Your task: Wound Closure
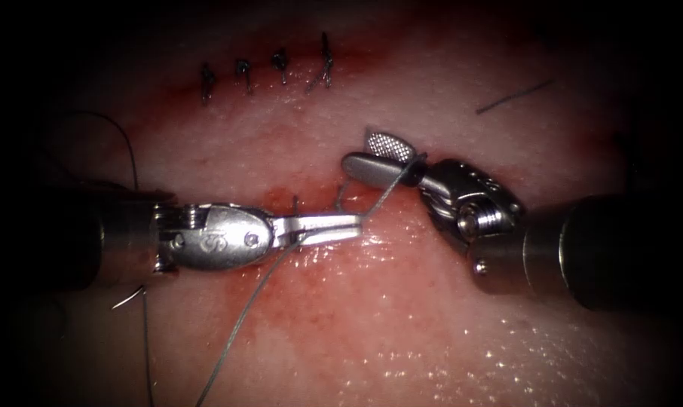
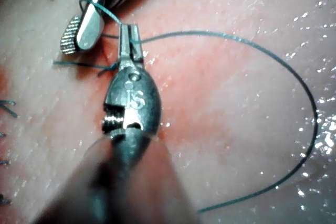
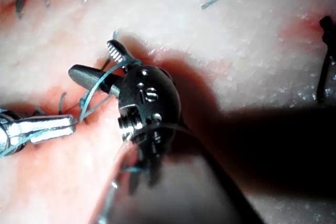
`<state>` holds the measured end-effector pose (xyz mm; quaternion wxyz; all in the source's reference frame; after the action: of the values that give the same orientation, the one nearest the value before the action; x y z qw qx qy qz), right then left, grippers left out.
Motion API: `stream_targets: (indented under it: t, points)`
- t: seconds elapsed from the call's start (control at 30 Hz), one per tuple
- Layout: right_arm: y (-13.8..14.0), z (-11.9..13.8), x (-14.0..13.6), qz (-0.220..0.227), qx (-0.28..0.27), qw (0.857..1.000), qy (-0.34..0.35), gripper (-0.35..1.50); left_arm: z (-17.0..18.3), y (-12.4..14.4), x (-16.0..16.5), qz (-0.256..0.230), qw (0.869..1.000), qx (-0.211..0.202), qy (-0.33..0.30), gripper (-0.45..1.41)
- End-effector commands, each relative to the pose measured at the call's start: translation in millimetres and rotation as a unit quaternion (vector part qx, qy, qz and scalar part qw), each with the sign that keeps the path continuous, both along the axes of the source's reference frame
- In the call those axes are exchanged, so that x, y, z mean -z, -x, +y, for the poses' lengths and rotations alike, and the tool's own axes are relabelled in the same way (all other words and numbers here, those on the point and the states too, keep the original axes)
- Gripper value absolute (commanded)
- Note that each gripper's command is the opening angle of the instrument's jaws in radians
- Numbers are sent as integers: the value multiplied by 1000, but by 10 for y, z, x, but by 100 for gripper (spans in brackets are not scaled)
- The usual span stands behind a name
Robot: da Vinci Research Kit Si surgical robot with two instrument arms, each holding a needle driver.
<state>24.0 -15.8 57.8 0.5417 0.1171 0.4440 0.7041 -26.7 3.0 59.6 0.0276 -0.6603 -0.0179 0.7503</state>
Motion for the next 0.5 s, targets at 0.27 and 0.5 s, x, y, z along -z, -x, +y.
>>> stream_targets:
  t: [0.27, 0.5]
  points:
    - [-6, -4, -9, 5, 5, 999, -46, 91, -6, 5, -6, -2, 1000, -1, 0, -45]
    - [-27, 0, -38, 11, 32, 996, -77, 104, -9, 3, -6, -2, 1000, -2, 1, -45]
